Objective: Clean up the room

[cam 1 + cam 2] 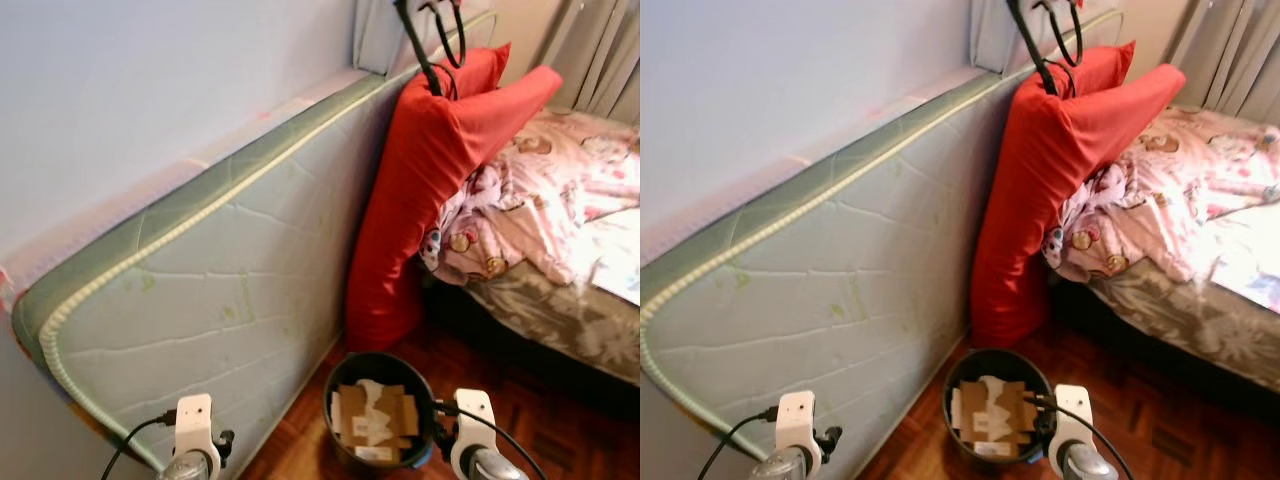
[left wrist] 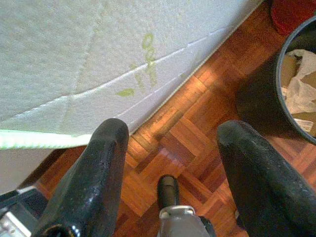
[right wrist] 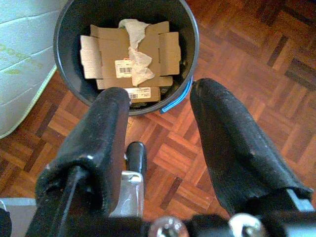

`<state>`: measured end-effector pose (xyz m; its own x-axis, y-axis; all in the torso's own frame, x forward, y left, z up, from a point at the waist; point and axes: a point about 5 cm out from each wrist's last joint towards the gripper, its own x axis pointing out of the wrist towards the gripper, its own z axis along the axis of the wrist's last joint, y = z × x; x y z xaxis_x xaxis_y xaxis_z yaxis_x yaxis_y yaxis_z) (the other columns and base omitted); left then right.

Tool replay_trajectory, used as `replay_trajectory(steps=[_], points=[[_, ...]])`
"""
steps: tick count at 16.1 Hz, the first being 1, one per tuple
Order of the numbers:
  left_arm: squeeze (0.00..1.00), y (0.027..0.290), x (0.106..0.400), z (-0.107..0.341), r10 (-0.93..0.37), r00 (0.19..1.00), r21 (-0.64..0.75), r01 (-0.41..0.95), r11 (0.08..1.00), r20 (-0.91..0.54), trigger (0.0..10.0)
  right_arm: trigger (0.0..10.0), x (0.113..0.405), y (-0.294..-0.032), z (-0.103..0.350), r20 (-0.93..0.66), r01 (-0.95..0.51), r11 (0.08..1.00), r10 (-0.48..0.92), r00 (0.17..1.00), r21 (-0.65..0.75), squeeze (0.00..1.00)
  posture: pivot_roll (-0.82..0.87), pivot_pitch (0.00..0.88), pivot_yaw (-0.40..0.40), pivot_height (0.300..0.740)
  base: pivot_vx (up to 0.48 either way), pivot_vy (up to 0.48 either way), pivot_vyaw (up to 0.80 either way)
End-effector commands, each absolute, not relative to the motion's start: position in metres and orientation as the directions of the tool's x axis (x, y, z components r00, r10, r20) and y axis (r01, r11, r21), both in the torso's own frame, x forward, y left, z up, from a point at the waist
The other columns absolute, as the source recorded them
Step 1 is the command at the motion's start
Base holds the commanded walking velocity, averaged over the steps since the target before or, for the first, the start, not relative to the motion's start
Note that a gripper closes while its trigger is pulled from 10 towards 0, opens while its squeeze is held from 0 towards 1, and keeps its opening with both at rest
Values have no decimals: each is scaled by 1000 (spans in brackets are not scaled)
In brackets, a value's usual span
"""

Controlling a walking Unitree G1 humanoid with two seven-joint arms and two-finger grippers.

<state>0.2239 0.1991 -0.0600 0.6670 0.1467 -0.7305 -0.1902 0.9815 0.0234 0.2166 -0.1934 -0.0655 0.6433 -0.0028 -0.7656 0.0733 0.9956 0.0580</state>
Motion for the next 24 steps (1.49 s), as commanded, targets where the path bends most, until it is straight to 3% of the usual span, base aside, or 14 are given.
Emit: replay_trajectory(steps=[1,24], points=[[0,206,192,-75,118,656,-34,-214,976,-745,10000,10000,237,-201,-52,-772,37,998,18,636,54,0,-22,0,-91,736,0,0,0],[0,201,194,-74,101,680,-49,-197,979,-727,10000,10000,238,-202,-52,-775,6,999,21,632,32,0,-30,0,-97,736,0,-411,0]])
